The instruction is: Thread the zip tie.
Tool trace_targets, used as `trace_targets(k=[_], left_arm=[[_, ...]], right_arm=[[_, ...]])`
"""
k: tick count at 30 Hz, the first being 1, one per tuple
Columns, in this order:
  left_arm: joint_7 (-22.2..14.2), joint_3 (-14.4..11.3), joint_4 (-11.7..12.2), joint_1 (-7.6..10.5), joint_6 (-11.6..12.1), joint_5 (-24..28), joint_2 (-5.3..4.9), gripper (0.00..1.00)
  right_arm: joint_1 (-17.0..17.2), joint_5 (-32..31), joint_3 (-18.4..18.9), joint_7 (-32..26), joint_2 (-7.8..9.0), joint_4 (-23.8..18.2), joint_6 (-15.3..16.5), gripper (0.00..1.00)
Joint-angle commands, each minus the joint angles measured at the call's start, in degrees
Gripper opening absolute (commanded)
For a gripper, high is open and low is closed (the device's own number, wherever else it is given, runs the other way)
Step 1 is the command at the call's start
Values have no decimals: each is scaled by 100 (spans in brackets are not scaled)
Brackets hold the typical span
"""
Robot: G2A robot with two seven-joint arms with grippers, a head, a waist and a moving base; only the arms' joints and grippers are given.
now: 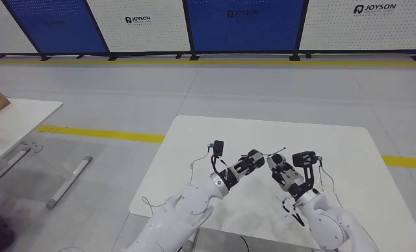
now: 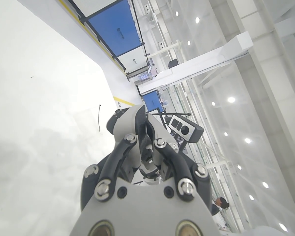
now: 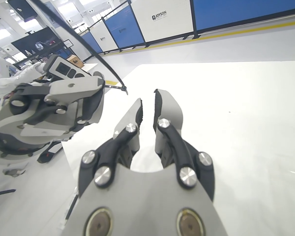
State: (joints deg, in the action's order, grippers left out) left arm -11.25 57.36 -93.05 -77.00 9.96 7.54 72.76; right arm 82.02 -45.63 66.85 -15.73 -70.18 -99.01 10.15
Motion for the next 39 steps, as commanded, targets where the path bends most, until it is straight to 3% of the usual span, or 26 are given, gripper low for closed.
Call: trace_targets(k=[1, 11, 16, 21, 27, 33, 36, 39], left_arm=[[0, -2, 4, 1, -4, 2, 1, 0], [19, -26, 12, -1, -9, -75, 6, 0], [119, -36, 16, -1, -31, -142, 13, 0], [120, -56, 26, 9, -58, -178, 18, 0], [112, -102, 65, 35, -66, -210, 30, 0], [107, -114, 83, 52, -72, -242, 35, 0], [113, -115, 85, 55, -78, -251, 37, 0], [100, -117, 86, 59, -75, -250, 39, 0]], right_arm=[[-5, 3, -8, -29, -1, 1, 16, 22], [-1, -12, -25, 42, -10, -12, 56, 21], [-4, -12, -29, 36, -12, -17, 74, 29], [-12, -20, -30, 56, -16, -21, 90, 31], [-26, -26, -23, 60, -21, -35, 56, 20], [-32, -24, -11, 71, -24, -28, 52, 15], [-33, -32, -5, 75, -25, -20, 47, 0], [-36, -49, -6, 87, -27, -2, 50, 0]])
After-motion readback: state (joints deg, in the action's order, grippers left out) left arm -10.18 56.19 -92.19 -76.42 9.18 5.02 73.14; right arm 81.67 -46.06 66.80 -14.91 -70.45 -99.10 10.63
